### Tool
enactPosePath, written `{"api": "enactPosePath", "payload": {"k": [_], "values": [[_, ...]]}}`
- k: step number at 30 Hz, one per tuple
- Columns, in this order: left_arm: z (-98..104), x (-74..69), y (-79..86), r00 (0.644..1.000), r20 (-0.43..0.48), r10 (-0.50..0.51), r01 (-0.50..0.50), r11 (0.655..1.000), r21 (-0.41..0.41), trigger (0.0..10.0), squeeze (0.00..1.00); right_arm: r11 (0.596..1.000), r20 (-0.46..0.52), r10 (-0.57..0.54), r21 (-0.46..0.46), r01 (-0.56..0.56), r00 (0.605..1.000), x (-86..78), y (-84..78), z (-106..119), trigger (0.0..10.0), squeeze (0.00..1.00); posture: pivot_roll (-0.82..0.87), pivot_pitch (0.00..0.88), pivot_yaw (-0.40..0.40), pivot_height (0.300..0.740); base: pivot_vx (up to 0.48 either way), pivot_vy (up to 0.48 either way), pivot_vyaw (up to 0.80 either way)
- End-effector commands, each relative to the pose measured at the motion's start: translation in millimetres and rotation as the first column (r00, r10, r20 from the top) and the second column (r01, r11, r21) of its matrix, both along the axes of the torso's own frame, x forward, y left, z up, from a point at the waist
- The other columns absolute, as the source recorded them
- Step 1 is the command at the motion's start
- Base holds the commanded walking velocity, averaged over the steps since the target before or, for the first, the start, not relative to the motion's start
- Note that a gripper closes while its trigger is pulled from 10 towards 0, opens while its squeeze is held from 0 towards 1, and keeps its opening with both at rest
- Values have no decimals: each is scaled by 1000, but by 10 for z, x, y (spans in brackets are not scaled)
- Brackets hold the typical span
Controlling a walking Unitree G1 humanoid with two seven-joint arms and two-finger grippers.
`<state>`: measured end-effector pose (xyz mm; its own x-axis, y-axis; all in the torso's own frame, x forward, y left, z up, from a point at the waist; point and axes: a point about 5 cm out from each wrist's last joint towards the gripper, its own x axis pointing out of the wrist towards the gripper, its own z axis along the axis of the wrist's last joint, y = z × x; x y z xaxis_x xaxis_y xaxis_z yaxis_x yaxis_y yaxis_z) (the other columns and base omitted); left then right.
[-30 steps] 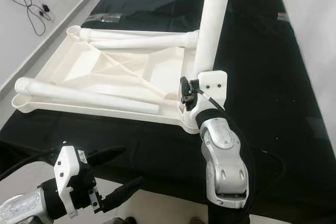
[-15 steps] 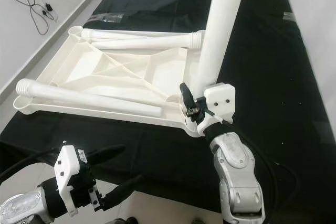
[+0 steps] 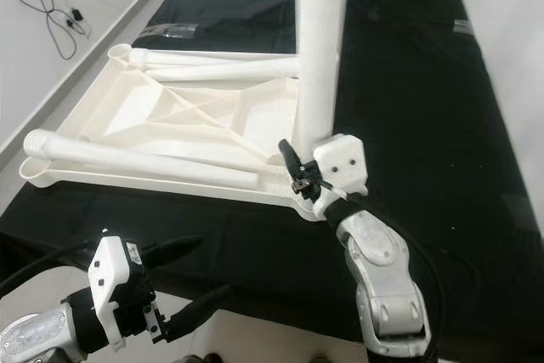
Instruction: Building children table
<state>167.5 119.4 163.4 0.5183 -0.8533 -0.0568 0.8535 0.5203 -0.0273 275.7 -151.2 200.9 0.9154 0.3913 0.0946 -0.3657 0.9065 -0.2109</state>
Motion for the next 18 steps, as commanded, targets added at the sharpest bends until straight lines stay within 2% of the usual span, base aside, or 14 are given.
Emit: {"api": "enactPosePath", "payload": {"k": [1, 13, 16, 17, 18], "values": [[-40, -16, 18, 1000, -11, 1, -1, 1000, 30, 10000, 0, 1000, -301, 3, 29, 6, 954, 35, -83, -501, 10000, 0, 4, 229, 89, 740, 0, 0, 0], [-42, -30, 8, 1000, -11, 6, -5, 1000, 27, 10000, 0, 996, -348, 74, 80, -49, 935, 138, -119, -529, 10000, 0, 16, 224, 80, 740, 0, 0, 0], [-43, -35, 10, 1000, -11, 7, -6, 1000, 28, 10000, 0, 997, -356, 54, 71, -31, 933, 149, -126, -565, 10000, 0, 18, 223, 81, 740, 0, 0, 0], [-43, -37, 14, 1000, -11, 6, -6, 1000, 30, 10000, 0, 997, -356, -52, 40, 70, 933, 152, -163, -587, 10000, 0, 19, 222, 82, 740, 0, 0, 0], [-43, -37, 14, 1000, -11, 6, -6, 1000, 30, 10000, 0, 997, -356, -52, 40, 70, 933, 152, -163, -587, 10000, 0, 19, 222, 82, 740, 0, 0, 0]]}}
